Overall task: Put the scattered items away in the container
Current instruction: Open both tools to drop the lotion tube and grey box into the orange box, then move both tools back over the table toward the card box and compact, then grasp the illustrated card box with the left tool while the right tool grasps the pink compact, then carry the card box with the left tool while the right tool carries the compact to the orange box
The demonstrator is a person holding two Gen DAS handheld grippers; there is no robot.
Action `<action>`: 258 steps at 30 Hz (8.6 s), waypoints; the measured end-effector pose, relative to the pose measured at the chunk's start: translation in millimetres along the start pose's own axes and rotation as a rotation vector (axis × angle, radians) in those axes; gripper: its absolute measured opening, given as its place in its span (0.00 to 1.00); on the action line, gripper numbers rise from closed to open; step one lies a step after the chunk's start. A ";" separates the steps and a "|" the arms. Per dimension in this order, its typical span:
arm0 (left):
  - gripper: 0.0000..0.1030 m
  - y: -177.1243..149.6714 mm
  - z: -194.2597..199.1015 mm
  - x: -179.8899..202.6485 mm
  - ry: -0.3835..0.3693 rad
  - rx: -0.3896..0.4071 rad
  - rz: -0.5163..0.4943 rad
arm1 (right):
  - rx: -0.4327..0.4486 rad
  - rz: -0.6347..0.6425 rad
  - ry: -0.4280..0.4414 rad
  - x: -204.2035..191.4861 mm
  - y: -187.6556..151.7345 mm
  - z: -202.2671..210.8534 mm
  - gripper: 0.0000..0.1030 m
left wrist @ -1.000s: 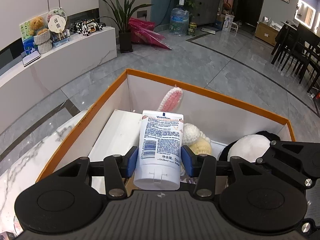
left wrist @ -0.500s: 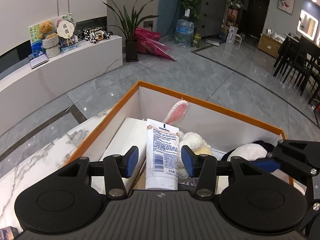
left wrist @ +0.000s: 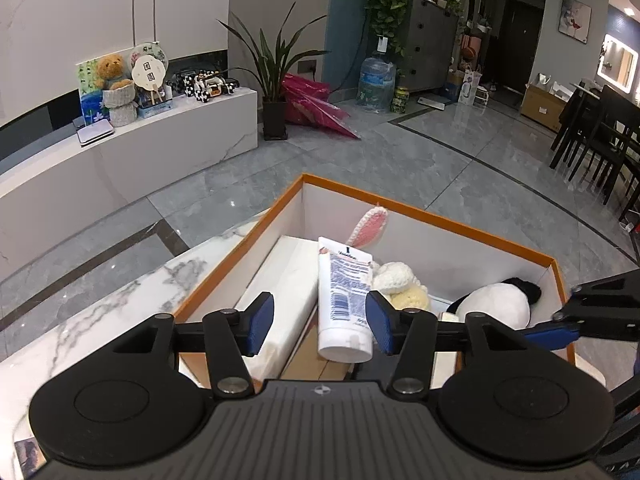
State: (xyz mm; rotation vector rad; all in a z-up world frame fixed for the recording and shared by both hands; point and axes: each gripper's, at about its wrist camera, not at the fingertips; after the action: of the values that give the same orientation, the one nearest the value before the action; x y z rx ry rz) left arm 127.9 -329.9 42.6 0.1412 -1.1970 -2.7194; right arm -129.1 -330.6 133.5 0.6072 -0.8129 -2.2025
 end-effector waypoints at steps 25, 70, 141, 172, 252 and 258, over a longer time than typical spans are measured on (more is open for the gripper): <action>0.58 -31.9 58.2 -66.2 0.091 0.031 0.080 | 0.007 0.007 -0.064 5.4 34.9 -48.0 0.52; 0.73 -79.1 179.8 -181.9 0.273 0.206 0.274 | 0.305 0.424 -0.050 -193.9 115.1 -24.7 0.86; 0.65 -179.8 21.2 -212.4 0.441 -0.010 0.337 | 0.117 0.166 -0.044 -173.8 53.3 -273.9 0.90; 0.64 -190.9 29.5 -217.7 0.422 -0.014 0.293 | 0.083 0.129 -0.045 -182.5 42.6 -289.5 0.72; 0.64 -11.3 68.7 14.5 0.214 0.245 -0.050 | 0.379 0.041 -0.267 11.0 63.9 3.6 0.72; 0.64 -10.9 47.5 36.2 0.166 0.211 -0.059 | 0.341 0.036 -0.275 39.0 49.5 5.9 0.72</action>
State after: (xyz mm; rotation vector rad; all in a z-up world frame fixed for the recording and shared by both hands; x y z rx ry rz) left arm 83.8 -295.3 65.8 0.4263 -1.4461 -2.5624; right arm -135.6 -384.9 165.2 0.4477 -1.3506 -2.1583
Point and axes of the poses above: each gripper's, at about its wrist camera, not at the fingertips, and z roughly against the way its jaws point, x to its right, y to its top, and after that the axes turned 9 degrees about y, right-handed
